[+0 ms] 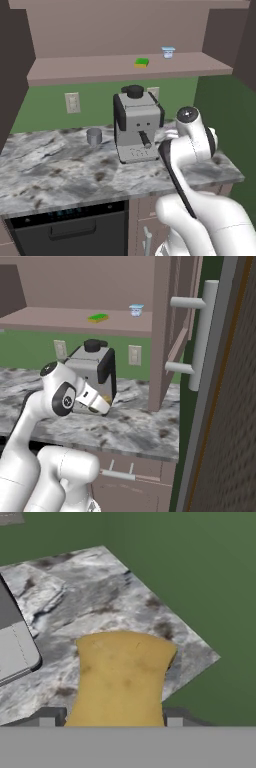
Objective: Pick the sponge and sponge from the cabinet and place them on the counter.
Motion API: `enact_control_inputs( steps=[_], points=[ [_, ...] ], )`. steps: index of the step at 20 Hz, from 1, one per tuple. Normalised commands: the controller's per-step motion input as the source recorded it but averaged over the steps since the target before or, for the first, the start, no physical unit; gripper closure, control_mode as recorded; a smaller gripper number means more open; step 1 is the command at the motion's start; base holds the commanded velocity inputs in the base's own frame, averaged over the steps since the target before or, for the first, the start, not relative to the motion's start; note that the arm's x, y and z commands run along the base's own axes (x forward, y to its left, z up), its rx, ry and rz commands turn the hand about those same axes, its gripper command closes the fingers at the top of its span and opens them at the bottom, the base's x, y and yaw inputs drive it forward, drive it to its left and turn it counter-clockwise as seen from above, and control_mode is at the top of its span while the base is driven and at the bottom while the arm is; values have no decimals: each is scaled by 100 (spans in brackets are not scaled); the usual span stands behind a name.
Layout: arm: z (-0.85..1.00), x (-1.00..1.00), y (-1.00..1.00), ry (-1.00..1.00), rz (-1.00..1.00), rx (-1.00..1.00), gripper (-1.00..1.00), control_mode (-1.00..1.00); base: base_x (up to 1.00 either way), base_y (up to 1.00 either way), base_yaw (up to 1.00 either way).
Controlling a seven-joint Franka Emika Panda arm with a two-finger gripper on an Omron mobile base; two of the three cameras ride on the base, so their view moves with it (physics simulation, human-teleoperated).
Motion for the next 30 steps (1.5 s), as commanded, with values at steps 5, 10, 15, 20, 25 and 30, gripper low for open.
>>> enact_control_inputs(
  steps=[5,10,15,20,25,30],
  points=[
    [-27,38,0,1,0,-2,100,-100,0,0,0],
    [-26,35,0,2,0,-3,100,-100,0,0,0],
    [-24,32,-8,3,0,-2,100,-100,0,0,0],
    [-25,23,-20,5,0,0,100,-100,0,0,0],
    [-28,23,-21,4,0,0,100,-100,0,0,0],
    [-34,20,-18,0,0,0,100,-100,0,0,0]
  ],
)
